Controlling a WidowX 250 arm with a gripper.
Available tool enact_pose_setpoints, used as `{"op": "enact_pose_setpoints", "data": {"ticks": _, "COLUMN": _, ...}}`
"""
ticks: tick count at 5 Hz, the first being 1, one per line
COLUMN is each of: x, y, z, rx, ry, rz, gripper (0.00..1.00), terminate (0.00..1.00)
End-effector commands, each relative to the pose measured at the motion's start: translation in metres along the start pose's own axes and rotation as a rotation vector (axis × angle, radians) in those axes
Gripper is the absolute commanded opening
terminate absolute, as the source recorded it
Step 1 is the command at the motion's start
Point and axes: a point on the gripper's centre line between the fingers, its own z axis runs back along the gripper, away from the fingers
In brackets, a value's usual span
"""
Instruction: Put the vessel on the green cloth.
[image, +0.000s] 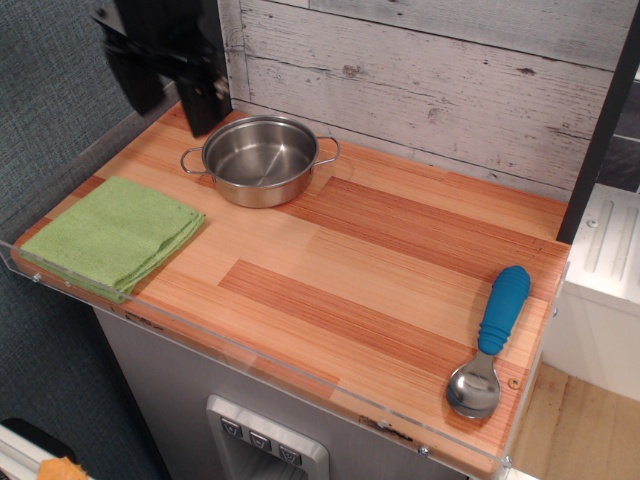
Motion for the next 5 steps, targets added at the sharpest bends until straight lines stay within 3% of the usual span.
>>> {"op": "enact_pose_setpoints", "data": {"ticks": 1, "x": 0.025, "y": -0.03, "z": -0.008, "rx": 0.016, "ry": -0.032, "rz": -0.179, "gripper": 1.0, "terminate": 0.0}}
{"op": "enact_pose_setpoints", "data": {"ticks": 4, "x": 0.049, "y": -0.05, "z": -0.055, "rx": 0.05, "ry": 0.029, "rz": -0.377, "gripper": 1.0, "terminate": 0.0}}
{"op": "enact_pose_setpoints", "data": {"ticks": 5, "x": 0.052, "y": -0.049, "z": -0.063, "rx": 0.027, "ry": 0.024, "rz": -0.39, "gripper": 1.0, "terminate": 0.0}}
